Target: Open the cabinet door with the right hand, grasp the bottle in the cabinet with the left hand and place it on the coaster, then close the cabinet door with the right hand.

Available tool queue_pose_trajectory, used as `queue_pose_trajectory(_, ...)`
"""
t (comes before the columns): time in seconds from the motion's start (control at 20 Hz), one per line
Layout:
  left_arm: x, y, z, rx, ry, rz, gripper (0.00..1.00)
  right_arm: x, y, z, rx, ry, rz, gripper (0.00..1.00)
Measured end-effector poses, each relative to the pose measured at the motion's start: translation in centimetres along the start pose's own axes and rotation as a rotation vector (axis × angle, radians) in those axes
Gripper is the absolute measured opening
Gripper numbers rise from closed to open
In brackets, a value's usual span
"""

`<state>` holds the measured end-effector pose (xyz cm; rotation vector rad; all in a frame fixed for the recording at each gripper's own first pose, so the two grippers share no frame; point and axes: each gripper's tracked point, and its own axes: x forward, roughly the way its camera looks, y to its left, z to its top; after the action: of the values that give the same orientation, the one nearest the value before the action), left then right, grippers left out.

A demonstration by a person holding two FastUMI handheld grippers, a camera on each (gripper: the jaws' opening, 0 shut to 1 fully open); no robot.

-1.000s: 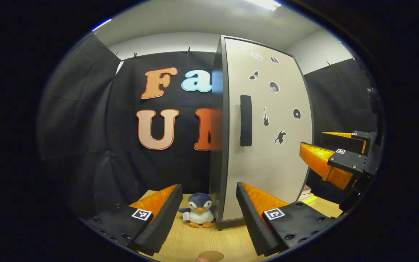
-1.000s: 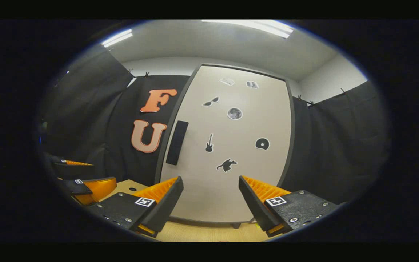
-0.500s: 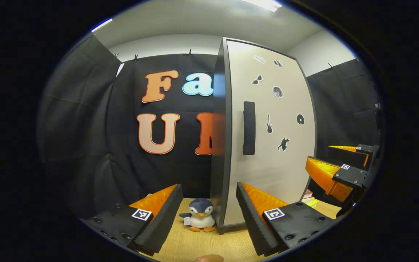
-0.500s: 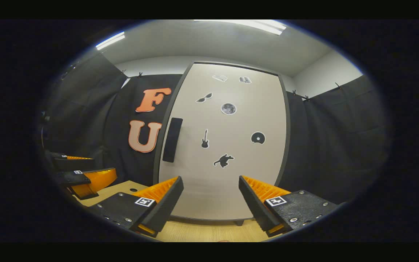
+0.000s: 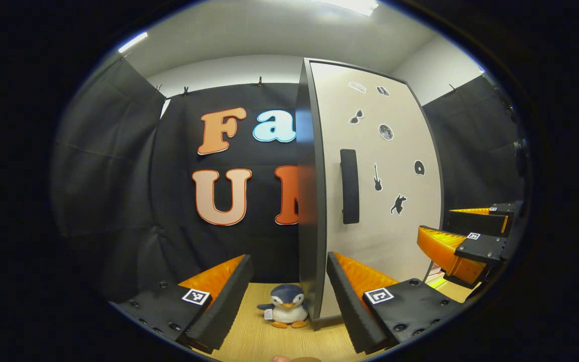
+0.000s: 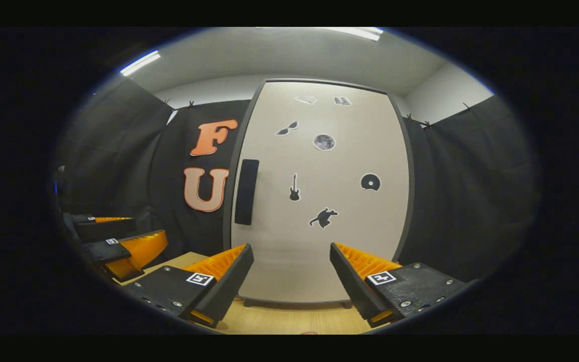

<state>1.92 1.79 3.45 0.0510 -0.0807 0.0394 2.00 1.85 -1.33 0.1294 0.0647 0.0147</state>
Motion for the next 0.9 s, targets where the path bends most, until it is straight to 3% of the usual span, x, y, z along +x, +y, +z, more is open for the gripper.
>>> queue_pose_trajectory(0.35,1.0,2.6,-0.1,-0.006,0.008,0.018,0.99,4.3,3.3,1.4,0.053,0.002,0.041,0.95)
queue_pose_trajectory(0.9,3.2,4.8,-2.4,-0.021,0.054,0.009,0.99,10.0,6.1,2.8,0.102,0.003,0.039,0.95)
